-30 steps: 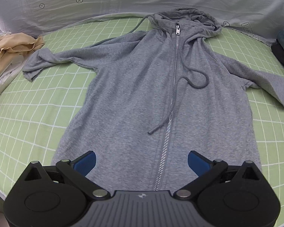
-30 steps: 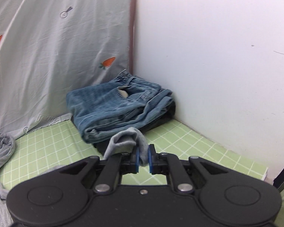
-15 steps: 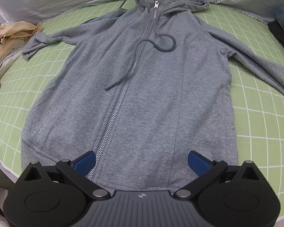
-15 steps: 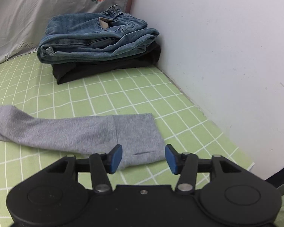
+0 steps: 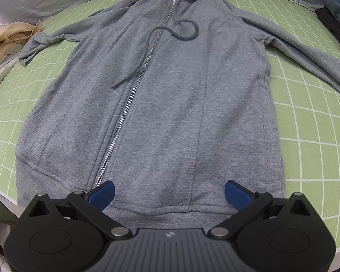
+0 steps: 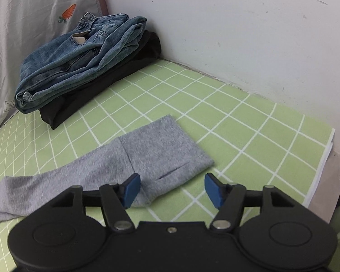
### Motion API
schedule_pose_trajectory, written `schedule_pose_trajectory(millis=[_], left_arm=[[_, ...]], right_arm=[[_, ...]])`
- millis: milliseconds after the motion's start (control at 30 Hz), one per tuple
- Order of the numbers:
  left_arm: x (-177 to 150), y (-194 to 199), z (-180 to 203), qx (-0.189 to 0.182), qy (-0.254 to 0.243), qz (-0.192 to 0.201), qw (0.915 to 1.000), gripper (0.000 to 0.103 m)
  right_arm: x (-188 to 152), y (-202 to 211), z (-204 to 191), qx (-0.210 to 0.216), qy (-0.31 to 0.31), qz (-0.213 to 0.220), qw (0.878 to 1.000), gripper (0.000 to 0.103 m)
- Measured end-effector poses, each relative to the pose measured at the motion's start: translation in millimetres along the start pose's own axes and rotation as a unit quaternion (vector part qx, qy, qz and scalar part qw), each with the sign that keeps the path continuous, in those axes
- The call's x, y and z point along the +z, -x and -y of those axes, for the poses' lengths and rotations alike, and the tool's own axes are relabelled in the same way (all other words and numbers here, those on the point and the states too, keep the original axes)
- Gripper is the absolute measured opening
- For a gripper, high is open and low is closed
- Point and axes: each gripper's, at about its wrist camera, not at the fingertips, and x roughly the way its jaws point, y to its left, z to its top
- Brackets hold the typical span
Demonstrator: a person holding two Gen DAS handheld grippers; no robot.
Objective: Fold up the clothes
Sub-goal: 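Grasp a grey sleeve cuff with the right gripper and pull it outward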
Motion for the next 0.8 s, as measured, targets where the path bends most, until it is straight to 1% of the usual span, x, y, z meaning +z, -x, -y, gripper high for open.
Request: schedule_pose_trajectory(millis=[67,100,133,167,200,400,600,633,700,800], left_arm=[[0,-1,0,-0.002,0.003,-0.001,1.0000,0.102],[1,-2,0,-0.003,0.004,-0.002,1.0000,0.102],[1,-2,0,-0.004,0.005,-0.002,1.0000,0.103],[1,-2,0,-0.005,0.007,-0.003,1.0000,0.103],[2,-3,-1,-0.006,0.009,-0.004,0.9999,0.103],[1,-5,-5,-0.015,0.020,-0.007,0.9997,0.103],[1,-4,-4,-0.014,0.019,-0.008,0.9997,0.103],[1,-4,-4,-0.014,0.019,-0.007,0.9997,0.103],[1,-4,-5,-0.016,0.020,-0.006,0.9997,0.103],[1,-5,-7,-0.020,0.022,-0.008,0.9995,0.103]], right_arm=[[3,-3,0,0.003,0.007,0.002,1.000,0.036],[5,-3,-1,0.007,0.013,0.003,1.000,0.028],[10,-1,0,0.011,0.015,0.010,1.000,0.009],[14,2,0,0.016,0.018,0.016,1.000,0.003],[18,4,1,0.018,0.020,0.022,0.999,0.003],[32,21,11,-0.011,0.029,0.065,0.997,0.002],[46,38,22,-0.040,0.037,0.107,0.993,0.002],[45,38,23,-0.047,0.037,0.107,0.993,0.002],[33,23,27,-0.068,0.034,0.076,0.994,0.002],[28,15,32,-0.100,0.043,0.072,0.991,0.002]])
